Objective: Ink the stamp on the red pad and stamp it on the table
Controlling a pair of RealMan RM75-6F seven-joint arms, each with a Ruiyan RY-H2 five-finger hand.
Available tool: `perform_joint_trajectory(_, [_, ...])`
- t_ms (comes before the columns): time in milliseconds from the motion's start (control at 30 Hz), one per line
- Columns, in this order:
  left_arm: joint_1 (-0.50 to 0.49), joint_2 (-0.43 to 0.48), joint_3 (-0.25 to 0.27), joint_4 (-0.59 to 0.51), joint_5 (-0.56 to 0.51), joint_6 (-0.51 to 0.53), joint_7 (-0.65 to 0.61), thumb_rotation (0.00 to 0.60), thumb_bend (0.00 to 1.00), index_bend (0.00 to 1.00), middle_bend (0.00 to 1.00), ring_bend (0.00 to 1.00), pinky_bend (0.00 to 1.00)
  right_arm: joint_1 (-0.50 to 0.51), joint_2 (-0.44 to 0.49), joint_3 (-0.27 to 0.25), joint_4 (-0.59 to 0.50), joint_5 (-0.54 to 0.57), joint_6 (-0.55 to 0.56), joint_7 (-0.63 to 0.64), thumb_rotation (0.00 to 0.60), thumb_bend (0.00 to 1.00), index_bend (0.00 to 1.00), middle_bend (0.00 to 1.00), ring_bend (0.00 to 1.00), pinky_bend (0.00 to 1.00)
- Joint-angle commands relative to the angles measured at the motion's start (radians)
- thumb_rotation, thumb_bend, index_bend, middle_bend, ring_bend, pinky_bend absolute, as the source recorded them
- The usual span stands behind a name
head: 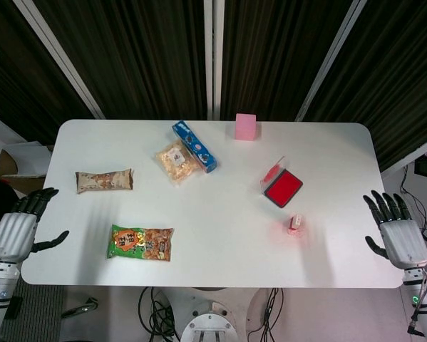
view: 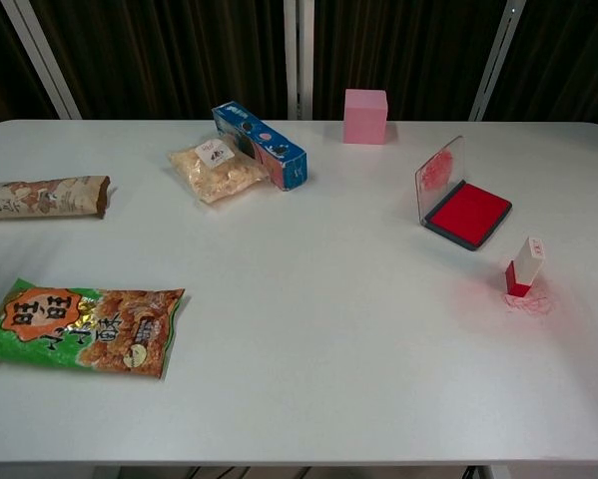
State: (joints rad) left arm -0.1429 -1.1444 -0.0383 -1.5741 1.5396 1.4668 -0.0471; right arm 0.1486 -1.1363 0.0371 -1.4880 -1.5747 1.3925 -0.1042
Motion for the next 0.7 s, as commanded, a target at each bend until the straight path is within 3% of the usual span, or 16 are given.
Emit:
perform_joint_trajectory(33, [-0.003, -0.001, 0.0, 0.0, 0.001, -0.003, 0.003, 0.484, 0.17, 0.14, 0.13, 0.12, 0.2, 0.029, 0.002, -0.001, -0.005, -0.017, -0.034, -0.029, 0.6, 0.18, 0.0, 0.0, 0.42, 0.68])
perform_joint_trajectory(100, [-0.003, -0.003, 0.001, 0.002, -0.002, -0.006, 0.001, 0.485, 0.17, 0.14, 0.13, 0.12, 0.2, 0.062, -0.004, -0.001, 0.007, -0.035, -0.072, -0.049, 0.6, 0.18, 0.0, 0.03, 0.59, 0.85])
perform_joint_trajectory(167, [-0.003, -0.004, 0.004, 0.004, -0.003, -0.01, 0.002, 0.483, 0.17, 0.14, 0.13, 0.12, 0.21, 0.098, -0.016, -0.003, 0.031, -0.061, -0.108, -0.062, 0.6, 0.18, 0.0, 0.06, 0.66, 0.92])
perform_joint_trajectory(367, [0.004, -0.011, 0.006, 0.011, -0.008, -0.004, -0.004, 0.485, 0.17, 0.14, 0.13, 0.12, 0.21, 0.226, -0.067, -0.02, 0.126, -0.162, -0.225, -0.082, 0.6, 0.18, 0.01, 0.08, 0.68, 0.93])
perform_joint_trajectory(500, [0.007, -0.011, 0.007, 0.015, -0.01, -0.003, -0.007, 0.485, 0.17, 0.14, 0.13, 0.12, 0.21, 0.301, -0.115, -0.04, 0.201, -0.208, -0.296, -0.06, 0.6, 0.18, 0.07, 0.13, 0.68, 0.93])
perform_joint_trajectory(700, [0.005, -0.007, 0.006, 0.019, -0.013, -0.007, -0.009, 0.484, 0.17, 0.14, 0.13, 0.12, 0.21, 0.368, -0.182, -0.081, 0.329, -0.28, -0.311, 0.009, 0.6, 0.18, 0.14, 0.18, 0.68, 0.93])
